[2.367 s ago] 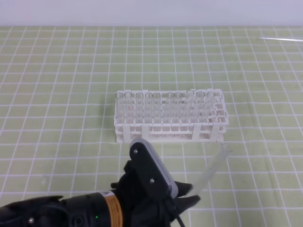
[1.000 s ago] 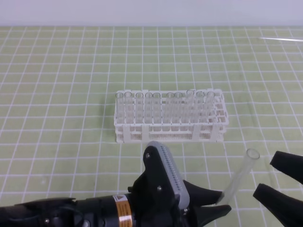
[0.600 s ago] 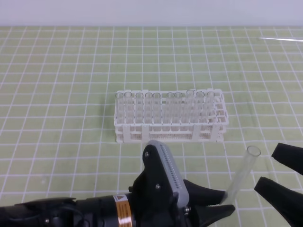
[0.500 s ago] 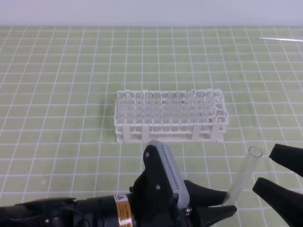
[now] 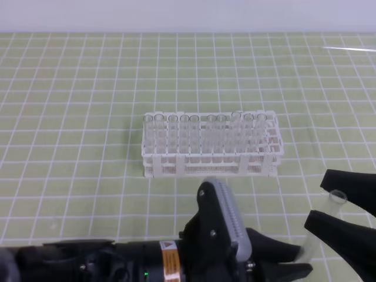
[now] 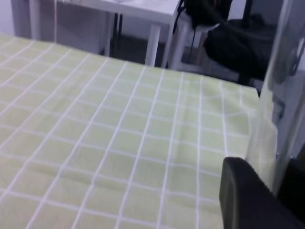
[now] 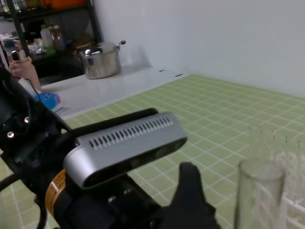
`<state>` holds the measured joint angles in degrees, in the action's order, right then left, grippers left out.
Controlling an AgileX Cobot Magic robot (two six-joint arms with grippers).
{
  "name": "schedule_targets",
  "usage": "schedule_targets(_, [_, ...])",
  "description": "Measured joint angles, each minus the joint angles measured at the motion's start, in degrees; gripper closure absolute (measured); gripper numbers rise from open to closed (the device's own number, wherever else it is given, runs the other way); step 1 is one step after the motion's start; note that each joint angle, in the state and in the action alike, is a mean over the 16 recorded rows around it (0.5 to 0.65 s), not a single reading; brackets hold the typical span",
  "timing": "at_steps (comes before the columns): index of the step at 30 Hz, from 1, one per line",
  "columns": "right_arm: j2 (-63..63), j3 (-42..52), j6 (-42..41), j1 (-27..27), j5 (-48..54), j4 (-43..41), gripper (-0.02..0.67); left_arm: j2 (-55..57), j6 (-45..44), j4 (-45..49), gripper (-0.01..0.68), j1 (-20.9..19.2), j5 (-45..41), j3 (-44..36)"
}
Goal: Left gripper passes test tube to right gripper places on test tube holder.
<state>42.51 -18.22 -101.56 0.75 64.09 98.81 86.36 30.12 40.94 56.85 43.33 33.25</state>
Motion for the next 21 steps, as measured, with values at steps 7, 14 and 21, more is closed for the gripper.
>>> schedule_targets(7, [1.0, -0.3, -0.7, 0.0, 0.8, 0.0, 0.605, 1.0, 0.6, 0.8, 0.664, 0.0, 1.0, 1.8])
schedule_targets(14, [1.1, -0.3, -1.6, 0.0, 0.8, 0.0, 0.613, 1.0, 1.3, 1.9, 0.664, 0.0, 0.6, 2.4])
schedule_targets(21, [1.1, -0.3, -2.2, 0.0, 0.8, 0.0, 0.621, 0.9, 2.1, 2.8, 0.665, 0.0, 0.4, 2.4])
